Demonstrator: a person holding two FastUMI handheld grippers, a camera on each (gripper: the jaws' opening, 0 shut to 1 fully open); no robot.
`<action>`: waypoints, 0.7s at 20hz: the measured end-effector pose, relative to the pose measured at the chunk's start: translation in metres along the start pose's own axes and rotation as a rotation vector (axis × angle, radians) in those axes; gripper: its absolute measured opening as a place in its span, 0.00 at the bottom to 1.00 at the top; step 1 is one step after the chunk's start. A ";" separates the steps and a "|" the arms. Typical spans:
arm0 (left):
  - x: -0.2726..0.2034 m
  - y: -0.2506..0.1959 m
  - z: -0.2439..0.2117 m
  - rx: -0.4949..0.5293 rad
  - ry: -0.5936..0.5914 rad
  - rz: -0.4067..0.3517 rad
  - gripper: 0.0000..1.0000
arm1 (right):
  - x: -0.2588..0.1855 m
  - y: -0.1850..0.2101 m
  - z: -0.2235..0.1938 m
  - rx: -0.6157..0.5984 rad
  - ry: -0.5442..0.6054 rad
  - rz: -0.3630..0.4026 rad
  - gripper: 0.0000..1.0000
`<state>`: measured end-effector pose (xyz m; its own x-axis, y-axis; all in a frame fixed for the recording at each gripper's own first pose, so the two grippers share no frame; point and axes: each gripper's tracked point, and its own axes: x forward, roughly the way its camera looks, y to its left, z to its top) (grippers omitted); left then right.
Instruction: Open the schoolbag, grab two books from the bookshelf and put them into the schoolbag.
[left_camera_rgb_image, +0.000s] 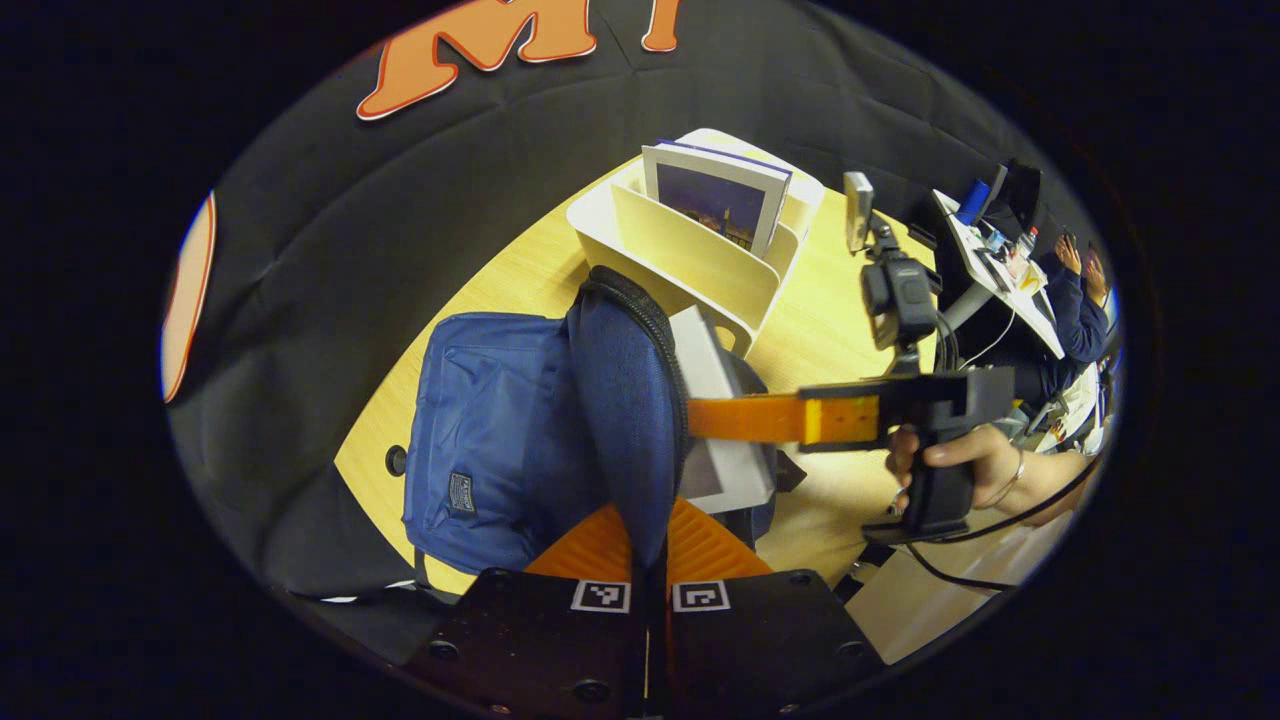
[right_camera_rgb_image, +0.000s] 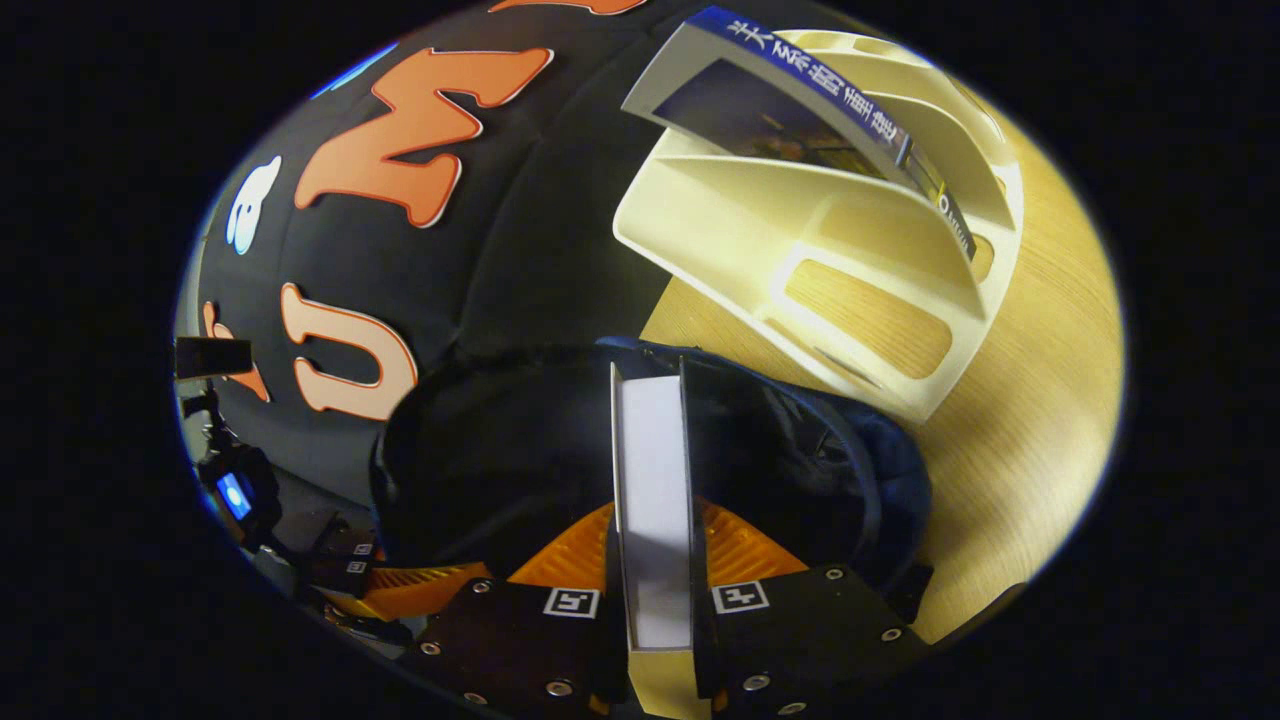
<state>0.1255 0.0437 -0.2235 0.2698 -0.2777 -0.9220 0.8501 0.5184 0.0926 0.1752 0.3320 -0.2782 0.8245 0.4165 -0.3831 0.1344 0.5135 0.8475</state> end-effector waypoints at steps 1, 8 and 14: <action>0.001 0.000 0.001 0.003 -0.001 -0.001 0.01 | 0.008 0.002 -0.006 0.010 0.012 -0.006 0.26; 0.004 0.006 0.008 -0.019 -0.009 0.007 0.01 | 0.017 0.010 -0.014 -0.047 0.046 -0.043 0.34; 0.010 0.009 0.003 -0.012 0.002 -0.003 0.01 | -0.007 -0.009 -0.017 -0.067 0.074 -0.115 0.97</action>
<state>0.1370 0.0433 -0.2311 0.2664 -0.2782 -0.9228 0.8453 0.5275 0.0850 0.1593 0.3371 -0.2893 0.7626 0.4054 -0.5041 0.1861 0.6088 0.7712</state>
